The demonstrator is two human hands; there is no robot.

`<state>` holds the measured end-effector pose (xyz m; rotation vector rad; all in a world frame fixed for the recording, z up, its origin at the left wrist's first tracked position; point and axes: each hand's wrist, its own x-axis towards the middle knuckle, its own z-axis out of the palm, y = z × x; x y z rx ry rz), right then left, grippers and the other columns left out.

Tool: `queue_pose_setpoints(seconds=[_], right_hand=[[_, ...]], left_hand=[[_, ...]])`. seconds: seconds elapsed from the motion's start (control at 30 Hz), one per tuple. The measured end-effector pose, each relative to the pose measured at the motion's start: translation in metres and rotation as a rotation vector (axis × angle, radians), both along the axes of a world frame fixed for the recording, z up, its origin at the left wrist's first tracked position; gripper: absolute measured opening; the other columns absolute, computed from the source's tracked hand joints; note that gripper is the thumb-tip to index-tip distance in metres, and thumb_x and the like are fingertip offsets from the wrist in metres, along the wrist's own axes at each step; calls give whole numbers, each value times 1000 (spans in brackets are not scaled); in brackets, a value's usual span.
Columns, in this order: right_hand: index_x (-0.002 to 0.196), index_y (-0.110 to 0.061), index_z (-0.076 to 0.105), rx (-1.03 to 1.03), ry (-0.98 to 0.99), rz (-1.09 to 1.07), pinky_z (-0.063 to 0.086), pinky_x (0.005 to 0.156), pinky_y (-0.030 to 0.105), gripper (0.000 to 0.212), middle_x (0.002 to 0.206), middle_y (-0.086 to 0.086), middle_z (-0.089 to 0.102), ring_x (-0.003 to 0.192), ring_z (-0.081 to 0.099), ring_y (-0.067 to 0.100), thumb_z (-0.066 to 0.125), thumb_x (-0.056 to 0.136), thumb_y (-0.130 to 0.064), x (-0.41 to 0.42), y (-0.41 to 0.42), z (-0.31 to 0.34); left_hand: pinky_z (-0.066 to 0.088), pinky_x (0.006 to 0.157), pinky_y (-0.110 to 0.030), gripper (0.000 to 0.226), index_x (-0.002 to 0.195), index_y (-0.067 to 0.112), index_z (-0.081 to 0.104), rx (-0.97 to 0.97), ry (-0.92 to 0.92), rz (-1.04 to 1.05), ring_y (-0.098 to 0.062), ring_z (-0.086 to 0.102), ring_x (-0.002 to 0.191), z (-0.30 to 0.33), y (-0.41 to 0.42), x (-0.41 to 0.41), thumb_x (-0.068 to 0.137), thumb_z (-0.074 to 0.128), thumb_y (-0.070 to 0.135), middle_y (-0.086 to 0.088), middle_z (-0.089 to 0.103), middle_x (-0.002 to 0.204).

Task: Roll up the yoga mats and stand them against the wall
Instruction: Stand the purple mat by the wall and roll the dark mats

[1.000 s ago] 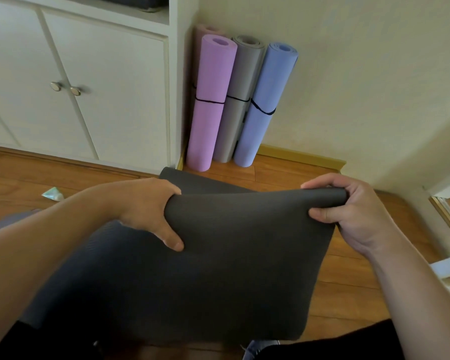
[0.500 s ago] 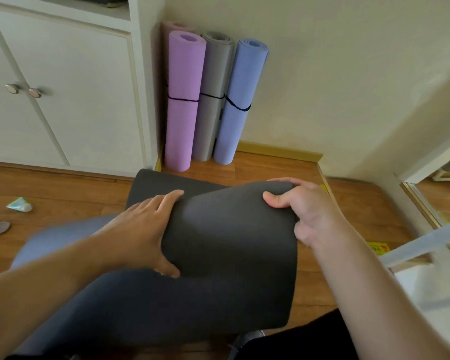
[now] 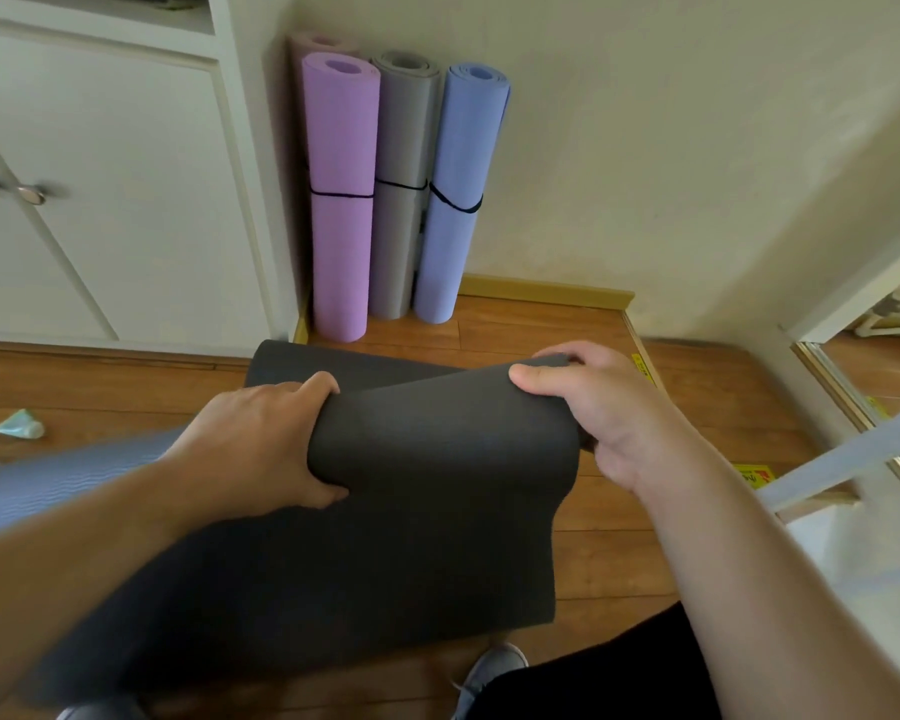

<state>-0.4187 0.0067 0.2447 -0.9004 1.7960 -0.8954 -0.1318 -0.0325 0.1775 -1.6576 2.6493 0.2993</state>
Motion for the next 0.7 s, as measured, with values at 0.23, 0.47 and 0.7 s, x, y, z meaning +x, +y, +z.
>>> queue_pose_setpoints(seconds=[0.23,0.47,0.7], right_hand=[[154,-41,35,60,572,382,49,107,46,107,145,-9,48,131,50,20,93,66,-62,-6,10,6],[120,-13,72,94,-68,54,56,82,42,73,111,11,78,103,71,30,91,61,-52,-9,8,13],[159,-44,30,-8,884,527,37,122,49,112,165,-11,28,151,33,21,88,67,-69,3,16,18]], left_hand=[[56,85,-30,78,121,45,39,115,-52,-37,-4,60,91,11,-4,-9,64,80,79,19,61,102],[54,82,-27,78,124,40,36,-18,-94,-42,-5,58,93,16,0,-12,69,76,80,17,61,110],[54,82,-29,79,127,40,40,97,-121,-98,-6,59,91,17,-1,-19,69,77,79,18,57,99]])
